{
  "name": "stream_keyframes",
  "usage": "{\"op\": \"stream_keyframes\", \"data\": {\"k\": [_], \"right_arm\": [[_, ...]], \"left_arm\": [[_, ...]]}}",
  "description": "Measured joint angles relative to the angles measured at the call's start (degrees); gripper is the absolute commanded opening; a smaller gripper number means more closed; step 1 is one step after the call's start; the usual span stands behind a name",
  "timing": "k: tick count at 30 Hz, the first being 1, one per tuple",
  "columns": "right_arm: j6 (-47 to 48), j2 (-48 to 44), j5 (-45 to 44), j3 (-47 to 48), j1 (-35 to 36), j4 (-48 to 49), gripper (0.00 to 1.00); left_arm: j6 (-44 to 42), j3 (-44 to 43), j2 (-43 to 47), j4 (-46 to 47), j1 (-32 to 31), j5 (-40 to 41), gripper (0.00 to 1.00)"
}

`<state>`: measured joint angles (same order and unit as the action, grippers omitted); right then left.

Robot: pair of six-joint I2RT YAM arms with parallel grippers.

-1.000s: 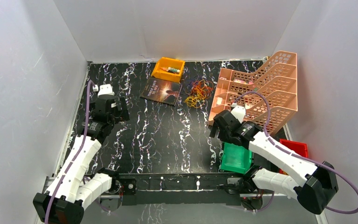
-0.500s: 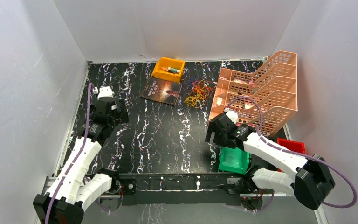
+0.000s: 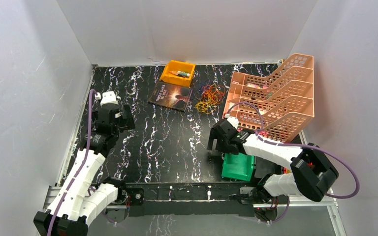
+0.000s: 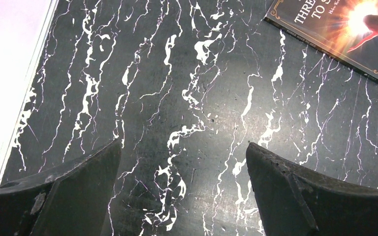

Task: Untangle the cables

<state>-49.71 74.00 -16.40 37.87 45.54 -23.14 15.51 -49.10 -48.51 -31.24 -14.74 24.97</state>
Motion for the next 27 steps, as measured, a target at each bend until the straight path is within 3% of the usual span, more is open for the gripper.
{"op": "stream_keyframes", "data": {"k": [27], "right_arm": [[-1.36, 26.27, 6.32, 19.12, 5.27, 23.26, 0.98]], "left_arm": [[-0.42, 0.74, 0.11, 1.51, 0.0, 0.46, 0.98]]}}
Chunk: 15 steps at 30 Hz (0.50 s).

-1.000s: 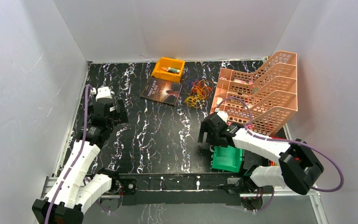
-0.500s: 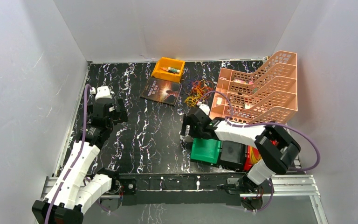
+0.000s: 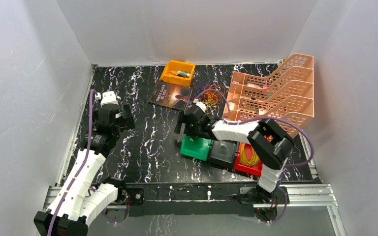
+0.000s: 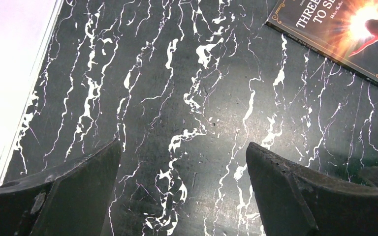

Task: Untangle the cables

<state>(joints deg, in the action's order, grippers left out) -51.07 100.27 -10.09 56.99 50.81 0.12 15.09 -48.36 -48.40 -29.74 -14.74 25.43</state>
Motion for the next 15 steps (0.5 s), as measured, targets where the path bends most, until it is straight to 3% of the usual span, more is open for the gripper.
{"op": "stream_keyframes", "data": {"k": [15], "right_arm": [[0.94, 17.03, 4.76, 20.02, 3.8, 4.37, 0.98]], "left_arm": [[-0.11, 0.2, 1.66, 0.55, 0.0, 1.99, 0.98]]}}
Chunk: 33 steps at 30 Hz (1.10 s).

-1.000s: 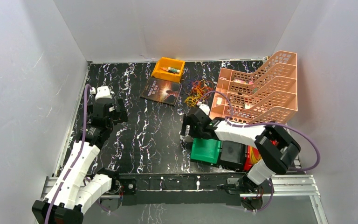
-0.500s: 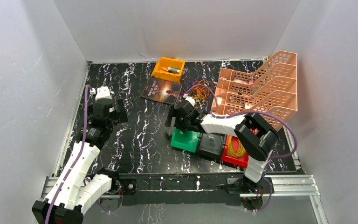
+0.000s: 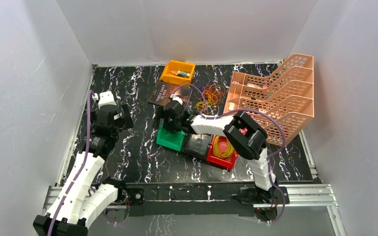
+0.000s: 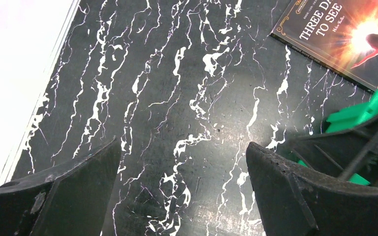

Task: Untangle the cables

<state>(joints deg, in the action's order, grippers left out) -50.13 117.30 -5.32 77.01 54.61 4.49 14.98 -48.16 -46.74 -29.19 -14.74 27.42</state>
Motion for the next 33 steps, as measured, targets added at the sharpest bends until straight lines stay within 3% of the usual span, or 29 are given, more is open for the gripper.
{"op": "stream_keyframes", "data": {"k": [22, 28, 33], "right_arm": [[8.13, 25.62, 10.64, 41.09, 5.9, -9.18, 0.98], [12.76, 25.66, 11.54, 41.92, 6.12, -11.06, 0.98], [16.17, 20.94, 10.43, 36.7, 6.12, -13.16, 0.98]], "left_arm": [[0.44, 0.02, 4.37, -0.07, 0.0, 5.35, 0.98], [0.66, 0.04, 5.55, -0.24, 0.0, 6.8, 0.98], [0.68, 0.07, 6.49, -0.46, 0.0, 7.63, 0.98]]}}
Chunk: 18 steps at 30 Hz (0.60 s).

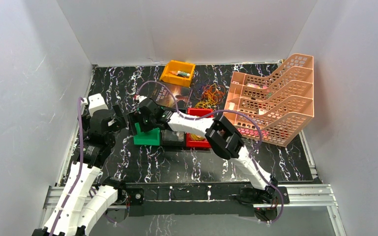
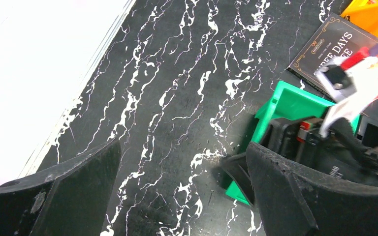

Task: Untangle the cables

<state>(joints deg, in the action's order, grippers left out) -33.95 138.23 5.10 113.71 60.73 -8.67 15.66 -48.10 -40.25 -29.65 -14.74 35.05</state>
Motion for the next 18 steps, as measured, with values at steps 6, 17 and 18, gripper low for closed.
{"op": "stream_keyframes", "data": {"k": [6, 17, 18], "right_arm": [[4.15, -9.79, -1.79, -6.62, 0.0, -2.34, 0.99], [8.96, -24.83, -6.97, -18.67, -1.03, -3.8, 0.98], [9.01, -26.58, -8.0, -20.94, -1.62, -4.04, 0.98]], "left_arm": [[0.24, 0.0, 0.11, -0.28, 0.0, 0.5, 0.98], [0.48, 0.07, 0.5, -0.39, 0.0, 0.48, 0.98], [0.46, 0.15, 0.2, -0.31, 0.0, 0.04, 0.98]]}}
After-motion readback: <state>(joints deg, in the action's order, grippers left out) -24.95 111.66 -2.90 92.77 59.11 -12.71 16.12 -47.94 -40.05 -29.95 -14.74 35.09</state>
